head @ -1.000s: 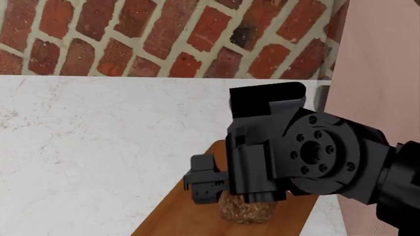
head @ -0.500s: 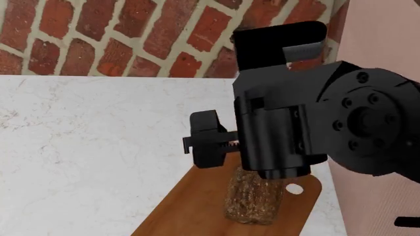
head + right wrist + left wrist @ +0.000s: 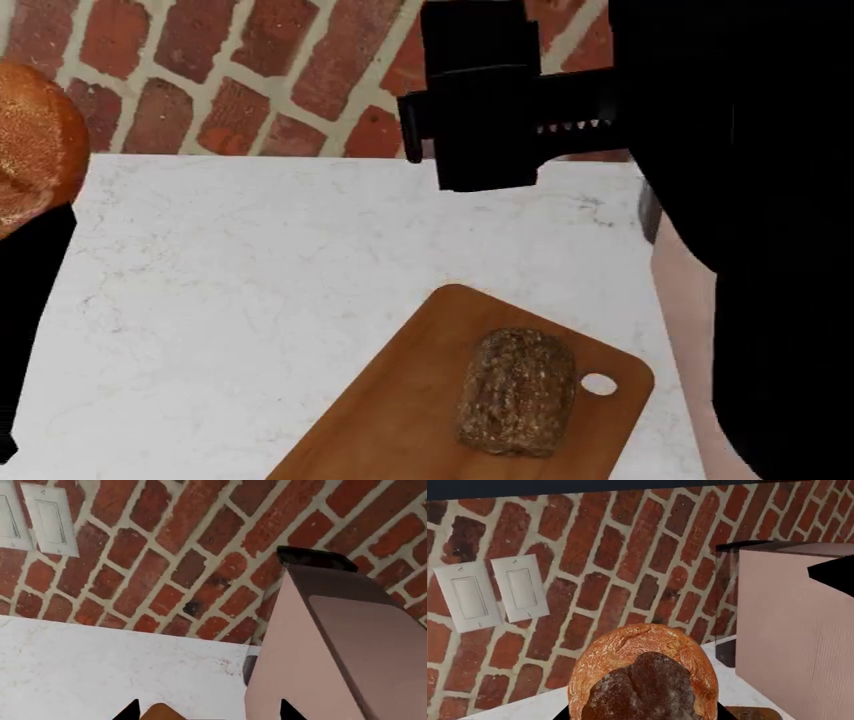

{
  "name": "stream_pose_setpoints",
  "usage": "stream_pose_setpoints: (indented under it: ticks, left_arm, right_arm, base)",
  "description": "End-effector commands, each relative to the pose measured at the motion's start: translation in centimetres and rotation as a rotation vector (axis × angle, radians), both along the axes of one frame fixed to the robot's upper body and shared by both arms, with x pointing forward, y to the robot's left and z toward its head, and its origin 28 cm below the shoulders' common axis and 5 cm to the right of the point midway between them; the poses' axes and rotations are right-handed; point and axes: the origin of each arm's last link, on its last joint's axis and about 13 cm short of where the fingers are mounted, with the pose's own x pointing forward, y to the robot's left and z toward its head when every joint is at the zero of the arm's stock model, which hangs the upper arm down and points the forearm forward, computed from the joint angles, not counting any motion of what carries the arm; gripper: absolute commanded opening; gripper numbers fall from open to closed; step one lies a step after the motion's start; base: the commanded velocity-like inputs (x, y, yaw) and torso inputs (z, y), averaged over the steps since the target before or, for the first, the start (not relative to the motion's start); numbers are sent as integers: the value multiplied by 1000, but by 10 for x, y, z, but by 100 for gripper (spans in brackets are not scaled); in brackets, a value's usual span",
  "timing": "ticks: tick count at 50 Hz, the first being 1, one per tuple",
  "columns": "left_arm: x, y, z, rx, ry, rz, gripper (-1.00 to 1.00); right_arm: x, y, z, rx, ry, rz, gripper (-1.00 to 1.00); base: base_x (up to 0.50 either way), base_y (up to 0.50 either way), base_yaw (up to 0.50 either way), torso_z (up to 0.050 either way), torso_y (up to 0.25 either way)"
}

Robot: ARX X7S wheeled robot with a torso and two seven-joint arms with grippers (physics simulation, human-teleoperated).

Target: Place all breads on the cutting board.

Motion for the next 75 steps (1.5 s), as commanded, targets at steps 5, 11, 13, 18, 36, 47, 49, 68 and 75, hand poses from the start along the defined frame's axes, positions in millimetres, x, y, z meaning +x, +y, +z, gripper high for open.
stream_pose_setpoints:
  ticks: [5, 11, 13, 18, 36, 47, 49, 68, 75]
  left_arm:
    - [4, -22, 1, -120, 118, -180, -100]
    - [13, -32, -11, -67, 260, -260, -100]
    - [15, -36, -22, -22, 334, -296, -100]
    - [21, -39, -31, 56, 412, -299, -100]
    - [50, -57, -87, 156, 574, -368, -100]
    - [61, -65, -90, 144, 587, -388, -100]
    - [62, -67, -93, 142, 583, -392, -100]
    - [77, -74, -102, 106, 605, -397, -100]
    - [80, -73, -109, 102, 622, -393, -100]
  right_arm:
    - [-69, -20, 27, -12, -312, -36, 100]
    - [-77, -28, 34, -2, -368, -34, 100]
    - [-79, -29, 33, -18, -398, -33, 100]
    - [-80, -31, 34, -21, -417, -34, 100]
    - [-76, -29, 34, -58, -425, -51, 100]
    - [-74, -28, 32, -58, -411, -54, 100]
    - [-75, -29, 31, -59, -409, -54, 100]
    - [-74, -23, 30, -68, -392, -28, 100]
    - [-73, -21, 28, -74, -385, -26, 100]
  base:
    - [0, 0, 0, 0, 0]
    - [0, 0, 0, 0, 0]
    - [0, 0, 0, 0, 0]
    - [0, 0, 0, 0, 0]
    - [0, 0, 0, 0, 0]
    - [0, 0, 0, 0, 0]
    - [0, 0, 0, 0, 0]
    - [0, 0, 0, 0, 0]
    - [0, 0, 0, 0, 0]
